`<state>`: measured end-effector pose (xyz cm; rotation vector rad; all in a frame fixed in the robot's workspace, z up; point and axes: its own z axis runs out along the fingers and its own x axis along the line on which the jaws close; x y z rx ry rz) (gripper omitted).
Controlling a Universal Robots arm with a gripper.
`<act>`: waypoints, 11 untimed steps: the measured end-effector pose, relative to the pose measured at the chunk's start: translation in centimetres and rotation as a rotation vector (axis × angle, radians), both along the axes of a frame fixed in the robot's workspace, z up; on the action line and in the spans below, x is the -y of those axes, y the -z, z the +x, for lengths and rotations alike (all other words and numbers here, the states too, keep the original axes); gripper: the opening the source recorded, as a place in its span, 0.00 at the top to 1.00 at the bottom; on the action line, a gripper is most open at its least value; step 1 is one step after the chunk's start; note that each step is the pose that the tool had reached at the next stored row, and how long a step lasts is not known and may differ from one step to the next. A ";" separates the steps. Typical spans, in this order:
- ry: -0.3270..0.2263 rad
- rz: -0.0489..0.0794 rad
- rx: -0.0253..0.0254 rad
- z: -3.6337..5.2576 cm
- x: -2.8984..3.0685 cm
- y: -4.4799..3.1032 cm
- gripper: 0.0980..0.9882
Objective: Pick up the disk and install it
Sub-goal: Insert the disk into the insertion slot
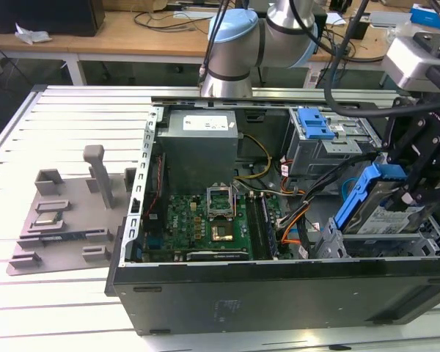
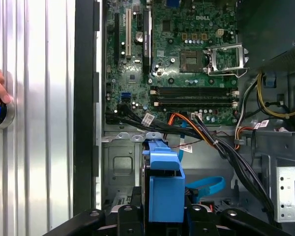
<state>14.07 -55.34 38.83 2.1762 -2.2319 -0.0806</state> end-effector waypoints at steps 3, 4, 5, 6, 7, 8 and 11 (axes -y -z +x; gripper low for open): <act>0.000 0.000 0.0000 0.00 0.00 0.02 0.70; 0.000 0.000 0.0000 0.00 0.00 0.03 0.70; 0.000 0.000 0.0000 0.00 0.00 0.03 0.70; 0.000 0.000 0.0000 0.00 0.00 0.05 0.69; 0.000 0.000 -0.0001 0.00 0.00 0.04 0.62; 0.000 0.000 0.0000 0.00 0.00 0.05 0.62; 0.000 0.000 0.0000 0.00 0.00 0.06 0.63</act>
